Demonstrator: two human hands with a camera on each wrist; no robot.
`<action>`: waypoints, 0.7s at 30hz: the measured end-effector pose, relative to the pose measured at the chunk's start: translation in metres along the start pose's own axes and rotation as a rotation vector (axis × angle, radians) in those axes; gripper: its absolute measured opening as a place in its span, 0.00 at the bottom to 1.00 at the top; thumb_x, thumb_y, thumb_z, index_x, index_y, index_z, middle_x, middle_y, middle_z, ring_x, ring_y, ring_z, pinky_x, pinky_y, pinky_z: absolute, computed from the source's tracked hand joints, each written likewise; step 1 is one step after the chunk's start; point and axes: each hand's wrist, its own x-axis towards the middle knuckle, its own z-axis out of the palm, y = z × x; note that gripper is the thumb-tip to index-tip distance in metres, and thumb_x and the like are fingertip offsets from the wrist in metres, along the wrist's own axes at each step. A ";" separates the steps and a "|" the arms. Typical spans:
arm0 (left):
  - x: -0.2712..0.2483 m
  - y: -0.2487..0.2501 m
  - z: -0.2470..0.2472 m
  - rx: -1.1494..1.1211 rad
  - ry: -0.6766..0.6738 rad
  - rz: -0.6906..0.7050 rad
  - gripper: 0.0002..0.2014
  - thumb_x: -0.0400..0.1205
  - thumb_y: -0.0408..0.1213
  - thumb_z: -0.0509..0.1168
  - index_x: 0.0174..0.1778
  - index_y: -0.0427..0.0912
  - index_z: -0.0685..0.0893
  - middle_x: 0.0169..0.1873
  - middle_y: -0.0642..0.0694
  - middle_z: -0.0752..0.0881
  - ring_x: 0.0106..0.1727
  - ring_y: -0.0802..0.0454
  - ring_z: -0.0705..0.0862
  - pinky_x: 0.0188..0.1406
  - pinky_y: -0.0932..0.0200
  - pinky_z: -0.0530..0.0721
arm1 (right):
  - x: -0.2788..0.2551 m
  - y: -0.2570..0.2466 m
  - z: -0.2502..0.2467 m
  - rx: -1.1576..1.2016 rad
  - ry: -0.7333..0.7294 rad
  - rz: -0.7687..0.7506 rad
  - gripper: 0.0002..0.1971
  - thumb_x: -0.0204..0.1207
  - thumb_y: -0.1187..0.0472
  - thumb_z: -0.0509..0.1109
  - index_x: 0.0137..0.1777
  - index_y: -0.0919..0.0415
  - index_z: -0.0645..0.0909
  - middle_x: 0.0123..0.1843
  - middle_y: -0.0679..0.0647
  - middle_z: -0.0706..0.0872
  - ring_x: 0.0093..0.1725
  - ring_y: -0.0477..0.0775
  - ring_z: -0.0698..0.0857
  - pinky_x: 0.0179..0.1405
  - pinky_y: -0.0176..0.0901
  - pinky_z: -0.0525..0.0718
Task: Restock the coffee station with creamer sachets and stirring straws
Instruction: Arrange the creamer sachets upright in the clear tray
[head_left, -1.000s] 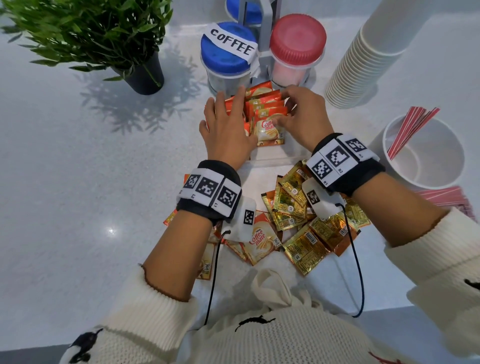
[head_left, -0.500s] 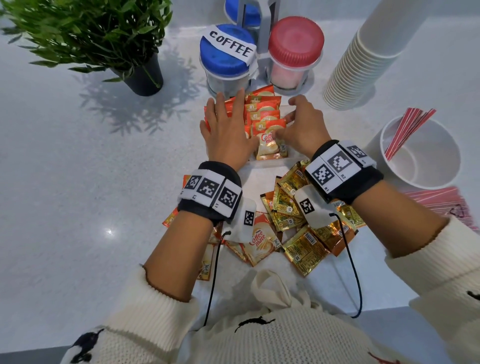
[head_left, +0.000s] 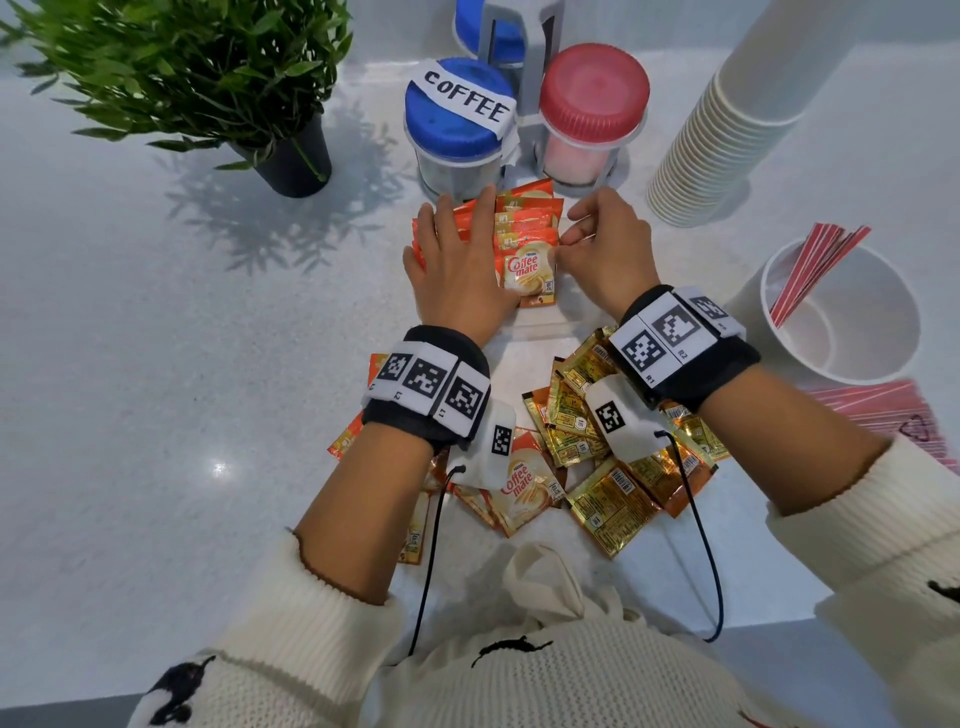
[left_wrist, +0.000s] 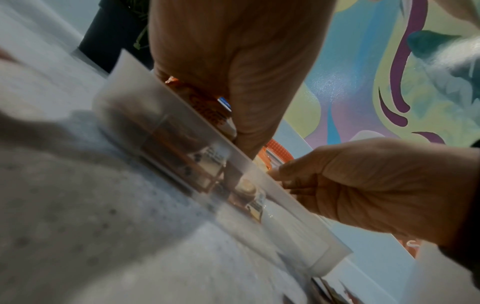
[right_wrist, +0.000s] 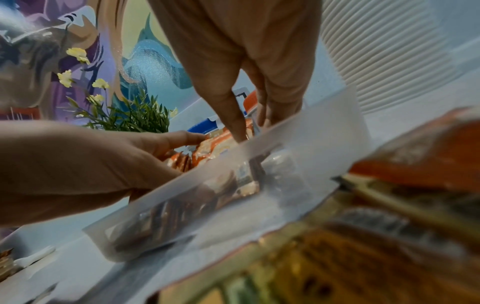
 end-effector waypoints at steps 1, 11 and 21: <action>0.000 0.000 0.000 0.005 -0.002 0.000 0.46 0.74 0.49 0.71 0.82 0.53 0.49 0.82 0.38 0.51 0.83 0.37 0.46 0.79 0.36 0.50 | 0.000 0.001 -0.001 -0.037 0.002 0.014 0.15 0.72 0.68 0.69 0.58 0.64 0.76 0.48 0.58 0.85 0.49 0.52 0.81 0.43 0.30 0.73; -0.001 0.002 0.000 -0.003 0.001 0.004 0.50 0.73 0.45 0.73 0.83 0.51 0.44 0.82 0.38 0.49 0.83 0.34 0.45 0.78 0.33 0.49 | -0.011 -0.004 0.003 -0.156 -0.244 -0.076 0.18 0.79 0.68 0.59 0.67 0.61 0.77 0.65 0.58 0.84 0.64 0.58 0.81 0.52 0.32 0.71; -0.003 0.005 -0.001 0.084 -0.058 0.022 0.49 0.74 0.44 0.73 0.83 0.47 0.46 0.83 0.41 0.43 0.84 0.38 0.41 0.78 0.31 0.45 | -0.019 -0.010 0.006 0.186 -0.285 0.112 0.22 0.74 0.75 0.57 0.69 0.67 0.67 0.65 0.64 0.80 0.66 0.62 0.79 0.67 0.62 0.77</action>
